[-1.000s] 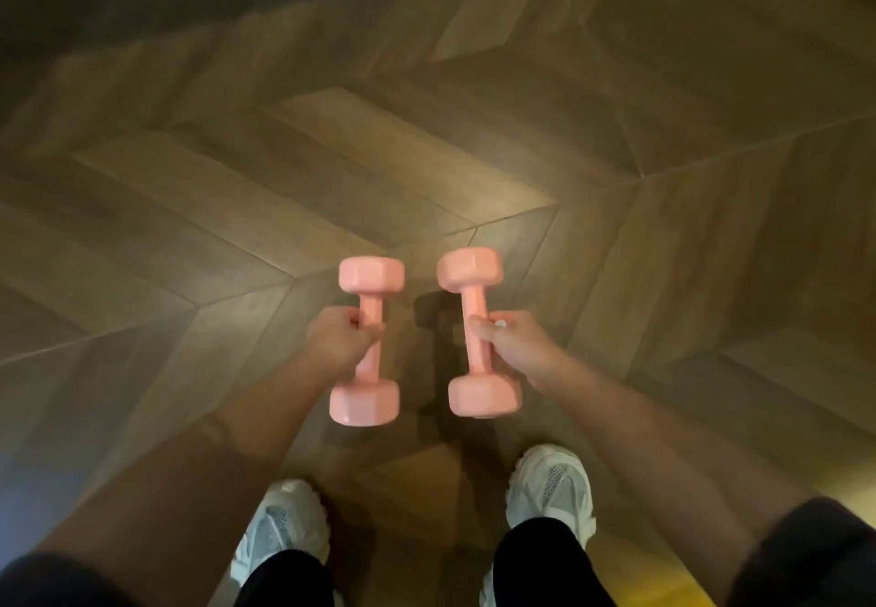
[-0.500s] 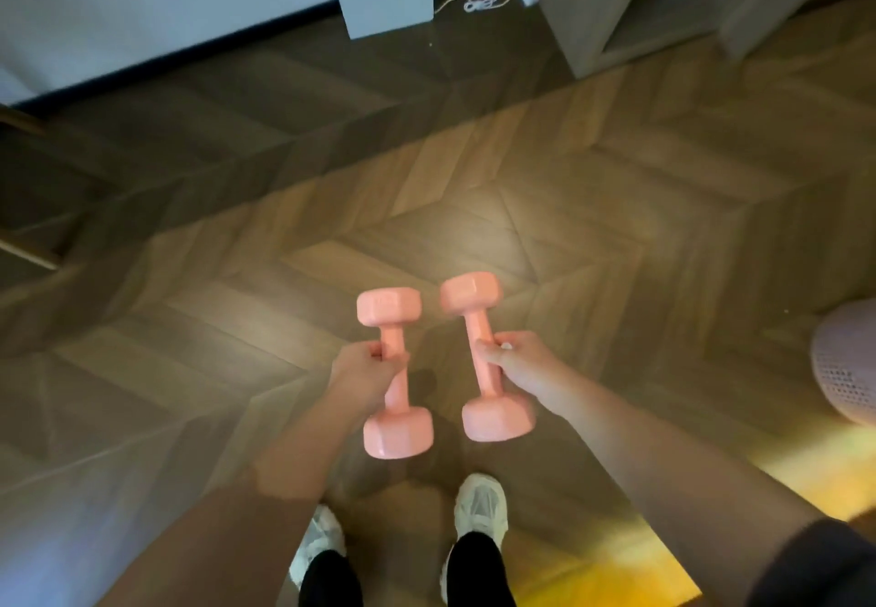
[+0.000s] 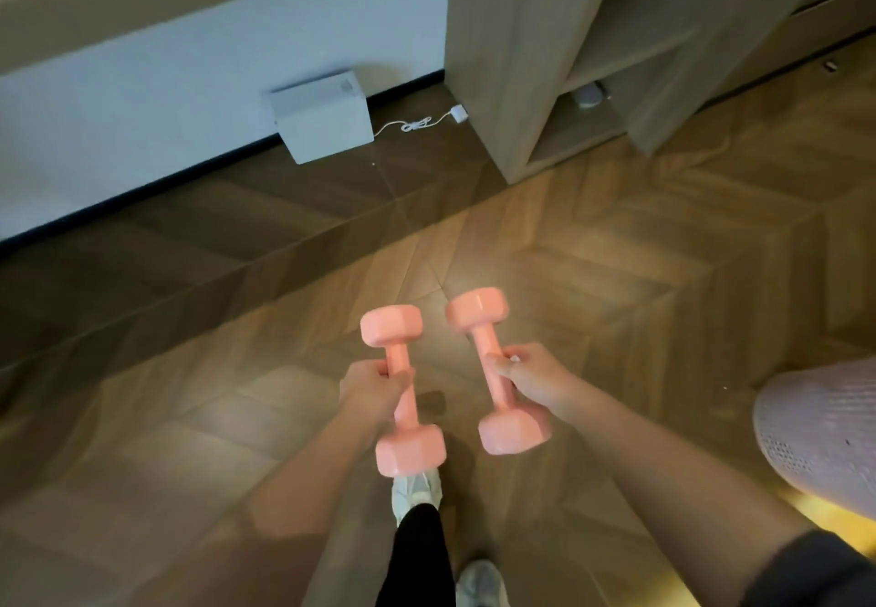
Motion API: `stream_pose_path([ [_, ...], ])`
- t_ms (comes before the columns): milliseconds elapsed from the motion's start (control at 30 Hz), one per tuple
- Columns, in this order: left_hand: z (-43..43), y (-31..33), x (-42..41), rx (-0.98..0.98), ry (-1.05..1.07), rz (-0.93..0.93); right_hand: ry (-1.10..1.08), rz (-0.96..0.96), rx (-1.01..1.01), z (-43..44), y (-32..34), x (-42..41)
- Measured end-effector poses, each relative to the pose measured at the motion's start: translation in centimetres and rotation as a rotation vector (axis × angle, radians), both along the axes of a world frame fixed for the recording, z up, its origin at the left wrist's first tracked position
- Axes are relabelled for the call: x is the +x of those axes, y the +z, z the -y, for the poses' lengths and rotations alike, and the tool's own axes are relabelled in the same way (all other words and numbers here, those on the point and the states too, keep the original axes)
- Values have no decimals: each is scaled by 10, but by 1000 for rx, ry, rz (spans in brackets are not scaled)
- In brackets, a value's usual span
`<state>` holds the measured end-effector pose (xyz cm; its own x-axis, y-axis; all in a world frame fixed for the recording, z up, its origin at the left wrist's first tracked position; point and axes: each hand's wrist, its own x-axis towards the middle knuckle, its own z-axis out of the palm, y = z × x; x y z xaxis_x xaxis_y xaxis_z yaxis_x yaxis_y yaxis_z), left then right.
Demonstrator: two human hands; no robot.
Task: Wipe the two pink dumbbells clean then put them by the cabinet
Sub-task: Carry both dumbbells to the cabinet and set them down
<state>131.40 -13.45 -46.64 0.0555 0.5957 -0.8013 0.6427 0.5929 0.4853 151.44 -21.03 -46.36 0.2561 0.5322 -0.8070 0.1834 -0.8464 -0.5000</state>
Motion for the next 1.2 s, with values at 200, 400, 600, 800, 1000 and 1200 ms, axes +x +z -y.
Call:
stream_pose_path([
  [200, -65, -8, 89, 18, -5, 20, -1, 19, 41, -57, -26, 82],
  [400, -127, -39, 157, 59, 46, 3, -2, -16, 87, -126, -66, 148],
  [600, -174, -127, 203, 45, 103, 31, 44, -21, 72, -184, -146, 191],
  [800, -228, -245, 238, 69, 97, 71, 52, 6, 108, -244, -254, 213],
  [1000, -291, -359, 268, 102, 94, 49, 61, 88, 162, -303, -355, 245],
  [1200, -327, -422, 298, 147, 128, 90, 143, 185, 256, -358, -411, 278],
])
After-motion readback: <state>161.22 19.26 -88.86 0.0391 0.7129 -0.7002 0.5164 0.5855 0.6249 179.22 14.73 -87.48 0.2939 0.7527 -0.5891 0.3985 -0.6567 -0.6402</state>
